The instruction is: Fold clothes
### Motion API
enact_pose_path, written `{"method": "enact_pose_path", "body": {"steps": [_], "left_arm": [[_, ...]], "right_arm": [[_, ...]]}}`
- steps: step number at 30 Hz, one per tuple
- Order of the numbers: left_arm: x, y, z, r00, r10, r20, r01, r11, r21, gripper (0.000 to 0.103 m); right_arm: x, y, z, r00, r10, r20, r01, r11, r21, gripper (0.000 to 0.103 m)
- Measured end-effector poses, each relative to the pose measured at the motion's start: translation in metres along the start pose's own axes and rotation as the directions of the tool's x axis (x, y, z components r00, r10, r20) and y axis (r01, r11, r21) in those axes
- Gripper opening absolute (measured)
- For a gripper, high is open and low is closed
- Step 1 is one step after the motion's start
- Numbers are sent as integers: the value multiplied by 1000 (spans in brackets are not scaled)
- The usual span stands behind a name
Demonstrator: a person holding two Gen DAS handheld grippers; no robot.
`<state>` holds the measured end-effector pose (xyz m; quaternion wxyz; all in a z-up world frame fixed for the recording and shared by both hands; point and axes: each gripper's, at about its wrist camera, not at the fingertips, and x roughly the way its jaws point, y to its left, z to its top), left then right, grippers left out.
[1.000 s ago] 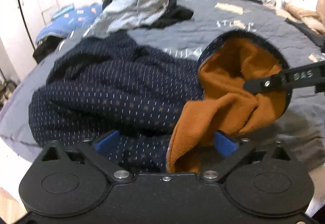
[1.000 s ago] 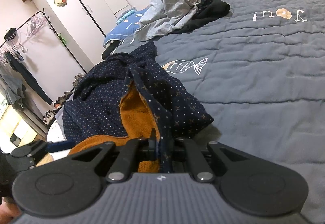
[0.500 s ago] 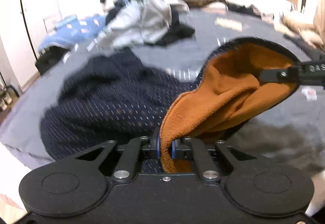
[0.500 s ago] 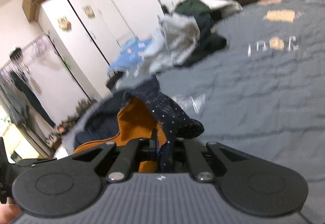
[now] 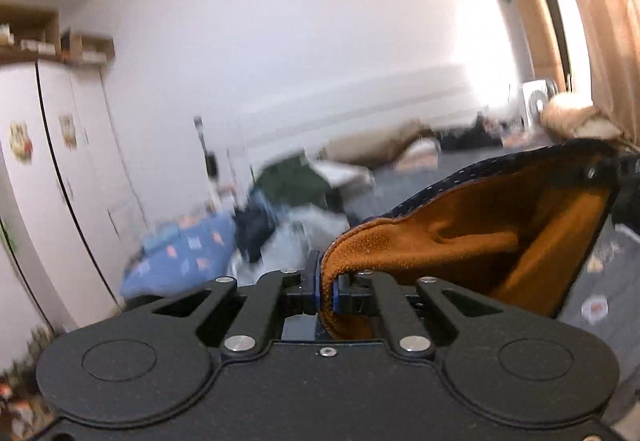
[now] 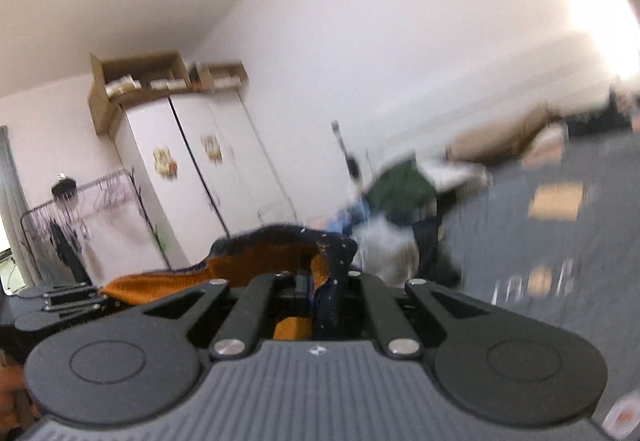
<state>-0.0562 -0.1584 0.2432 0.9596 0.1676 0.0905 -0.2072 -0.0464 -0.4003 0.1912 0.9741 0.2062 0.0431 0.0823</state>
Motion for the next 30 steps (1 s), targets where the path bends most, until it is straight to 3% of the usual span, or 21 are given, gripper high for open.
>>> {"method": "enact_pose_path", "body": {"steps": [7,14,18,22,27,30], "left_arm": [[-61,10,85,986,19,164,-21,1000,7,5],[-122,-1,151,943,20,333,-43,997,62,5],[-118,-17,171,931,3,365,-35,996,80,5],[-83,-34,172,945,-40,326,13,996,86,5],[26,-61,141,978,-109,179,97,992,74,5],[108,-82,107,988,-145,61,141,988,56,5]], "right_arm": [[-57,47,94,988,9,155,12,990,-138,3],[-124,87,170,946,18,324,73,961,-266,3],[-134,93,195,936,-7,352,124,943,-308,3],[-121,77,194,943,-56,329,158,943,-294,3],[-63,30,163,964,-150,219,203,949,-241,3],[-14,-11,130,966,-221,133,245,949,-199,3]]}}
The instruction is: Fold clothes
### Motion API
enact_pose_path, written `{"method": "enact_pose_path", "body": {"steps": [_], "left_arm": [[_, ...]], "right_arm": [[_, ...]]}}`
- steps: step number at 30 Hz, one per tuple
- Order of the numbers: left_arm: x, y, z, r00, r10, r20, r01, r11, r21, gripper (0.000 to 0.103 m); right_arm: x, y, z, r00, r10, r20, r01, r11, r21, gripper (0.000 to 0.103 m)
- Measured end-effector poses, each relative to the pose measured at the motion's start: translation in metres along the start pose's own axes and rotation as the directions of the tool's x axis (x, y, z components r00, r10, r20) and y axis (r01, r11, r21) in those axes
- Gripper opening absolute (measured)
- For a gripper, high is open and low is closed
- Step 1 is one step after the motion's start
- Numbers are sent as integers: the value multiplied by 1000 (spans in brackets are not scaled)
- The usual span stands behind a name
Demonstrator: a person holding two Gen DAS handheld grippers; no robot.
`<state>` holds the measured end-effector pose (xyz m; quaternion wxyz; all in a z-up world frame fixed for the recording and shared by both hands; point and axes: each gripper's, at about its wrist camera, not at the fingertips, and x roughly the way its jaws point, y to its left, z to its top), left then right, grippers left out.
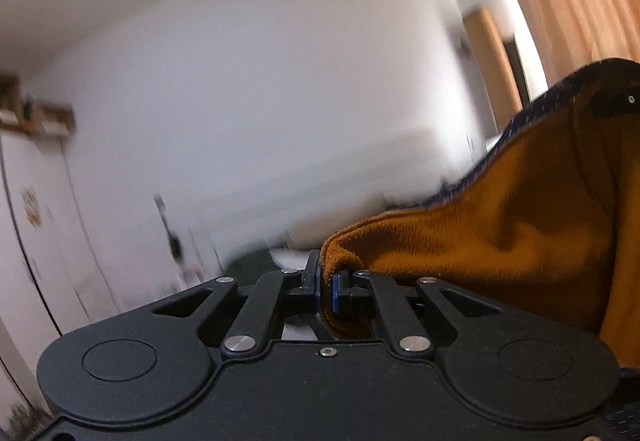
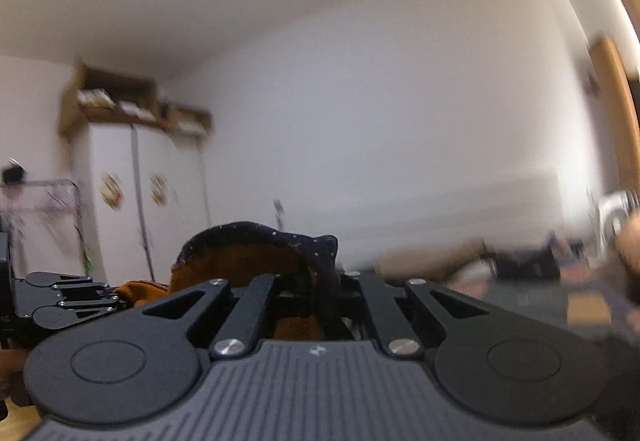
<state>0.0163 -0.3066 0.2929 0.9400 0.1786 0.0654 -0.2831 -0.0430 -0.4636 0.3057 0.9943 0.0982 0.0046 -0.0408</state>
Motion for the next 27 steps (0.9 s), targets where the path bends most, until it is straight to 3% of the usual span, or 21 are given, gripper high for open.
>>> {"method": "enact_pose_path", "body": {"steps": [4,7,9,11,13,15,17,20,21,22,27], "left_arm": [[107,-14,-52,989,-39,-145,33,999,-40,5],[174,-24,-93,968,-64,-241,49,996,-69,5],[209,-26,-131,947,-95,-308,70,993,-92,7],[232,-18,-168,908,-114,-403,83,992,-92,11],[235,-11,-199,894,-93,-439,78,996,-52,21],[229,1,-223,895,-107,-433,86,994,-67,45],[215,17,-239,900,-124,-417,91,991,-98,58],[174,25,-255,915,-133,-381,89,987,-132,63],[164,23,-260,915,-143,-377,94,985,-145,63],[148,17,-260,914,-157,-375,103,982,-159,63],[117,-22,-277,902,-229,-365,166,966,-197,65]], "right_arm": [[87,-40,-81,989,-71,-133,82,993,80,3],[140,-65,-135,970,-119,-212,142,986,93,3],[172,-80,-170,953,-130,-273,164,981,107,4],[200,-92,-202,936,-125,-328,176,976,130,5],[216,-101,-229,924,-121,-364,186,971,149,7],[221,-104,-249,908,-117,-402,194,968,158,8],[207,-105,-262,900,-110,-422,197,966,169,8],[184,-109,-265,906,-123,-406,203,966,161,16],[178,-109,-264,908,-141,-395,215,965,150,24],[173,-110,-261,908,-165,-386,232,963,135,35],[153,-100,-258,892,-265,-367,293,956,22,53]]}}
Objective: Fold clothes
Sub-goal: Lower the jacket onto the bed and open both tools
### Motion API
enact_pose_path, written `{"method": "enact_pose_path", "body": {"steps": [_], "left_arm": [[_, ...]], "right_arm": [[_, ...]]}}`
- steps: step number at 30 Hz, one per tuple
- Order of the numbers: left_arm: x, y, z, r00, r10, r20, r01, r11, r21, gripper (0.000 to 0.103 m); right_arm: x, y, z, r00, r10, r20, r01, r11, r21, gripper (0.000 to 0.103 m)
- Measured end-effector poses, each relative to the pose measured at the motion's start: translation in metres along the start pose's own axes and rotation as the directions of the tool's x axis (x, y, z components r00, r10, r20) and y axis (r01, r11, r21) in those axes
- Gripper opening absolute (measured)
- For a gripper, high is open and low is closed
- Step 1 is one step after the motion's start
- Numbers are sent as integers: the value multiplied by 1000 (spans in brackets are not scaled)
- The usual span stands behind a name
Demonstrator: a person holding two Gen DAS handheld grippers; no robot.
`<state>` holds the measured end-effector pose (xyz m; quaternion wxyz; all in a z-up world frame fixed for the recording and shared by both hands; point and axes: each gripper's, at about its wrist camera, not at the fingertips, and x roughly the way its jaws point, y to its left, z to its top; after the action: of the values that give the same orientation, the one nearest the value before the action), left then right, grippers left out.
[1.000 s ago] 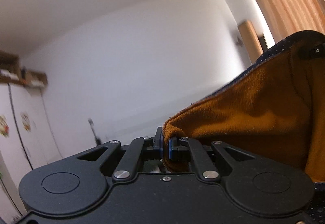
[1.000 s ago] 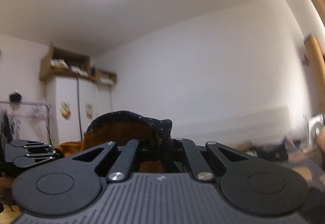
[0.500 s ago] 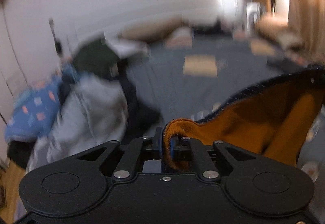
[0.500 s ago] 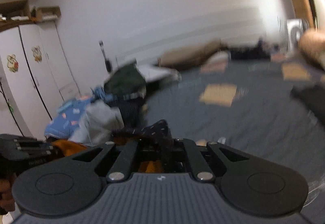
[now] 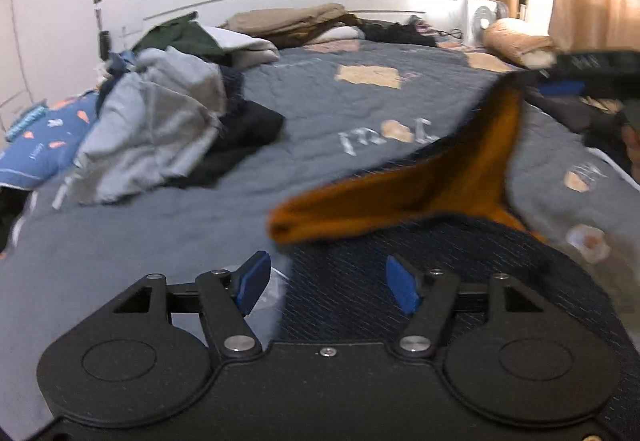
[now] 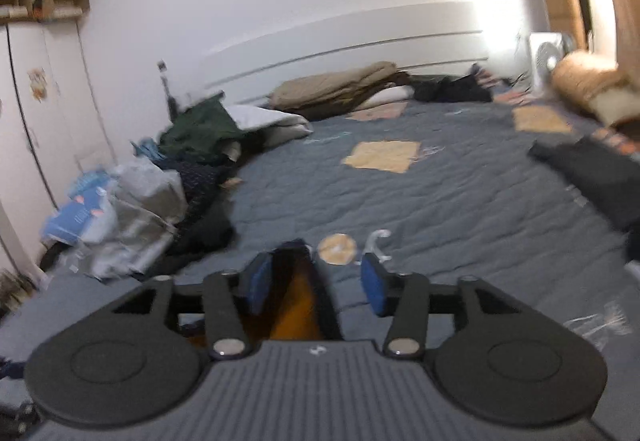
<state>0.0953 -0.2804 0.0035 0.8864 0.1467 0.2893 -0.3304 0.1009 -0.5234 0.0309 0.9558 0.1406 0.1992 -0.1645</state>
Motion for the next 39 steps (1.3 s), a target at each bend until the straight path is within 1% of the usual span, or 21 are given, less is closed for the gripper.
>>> {"method": "enact_pose_path", "body": {"steps": [2,3,7,8,10,13,15,18,21,25,26,27,28,29,30,31,32,35,37,39], "left_arm": [[4,-15,-10,1000,-19,-2,19,1000,13,66],[8,-23,-14,999,-33,-8,33,999,22,66],[18,-45,-17,999,-48,-14,50,994,92,66],[20,-49,-17,999,-52,-13,53,994,101,66],[25,-56,-20,998,-54,-19,55,992,115,66],[29,-69,-23,998,-49,-26,52,988,149,66],[34,-78,-24,999,-45,-28,49,982,182,66],[43,-89,-26,999,-33,-38,40,974,222,66],[53,-97,-28,998,-34,-55,46,968,247,66],[69,-104,-30,997,-29,-76,49,959,278,65],[73,-104,-30,996,-28,-83,51,958,282,61],[77,-104,-31,995,-30,-92,54,959,278,53],[81,-103,-31,994,-35,-100,61,962,267,47],[83,-101,-30,993,-46,-107,72,965,252,33],[84,-99,-29,992,-53,-111,78,969,235,23],[84,-94,-26,992,-61,-108,83,974,213,21],[83,-90,-24,992,-70,-103,89,978,189,16],[76,-71,-12,994,-81,-74,89,990,111,13],[69,-52,-2,997,-69,-37,71,997,43,11],[61,-30,7,999,-38,3,38,999,-31,7]], "right_arm": [[-13,6,-3,1000,-29,-12,28,999,-32,55],[-17,6,-9,1000,-23,-15,22,999,-31,57],[-36,3,-35,997,53,-53,-53,999,-1,62],[-38,3,-39,996,63,-66,-63,998,9,62],[-41,1,-47,994,58,-89,-55,998,36,62],[-45,-2,-58,992,84,-95,-78,995,68,62],[-44,-3,-60,990,93,-108,-85,994,75,62],[-45,-5,-59,990,99,-96,-92,993,70,62],[-45,-9,-58,990,112,-87,-106,992,68,62],[-37,-20,-60,988,117,-104,-104,986,129,62],[-35,-21,-60,987,120,-109,-105,985,137,62],[-33,-22,-61,986,123,-114,-106,984,145,62],[-32,-23,-61,985,126,-118,-108,983,150,62],[-31,-22,-61,985,129,-117,-111,983,147,62],[-30,-22,-63,984,130,-118,-113,983,143,62],[-30,-21,-63,984,132,-120,-115,983,140,62],[-30,-21,-63,983,136,-121,-119,983,140,62],[-31,-20,-64,982,145,-124,-128,982,140,62],[-32,-22,-64,981,146,-126,-128,982,143,62],[-34,-23,-64,981,146,-127,-128,981,145,62]]}}
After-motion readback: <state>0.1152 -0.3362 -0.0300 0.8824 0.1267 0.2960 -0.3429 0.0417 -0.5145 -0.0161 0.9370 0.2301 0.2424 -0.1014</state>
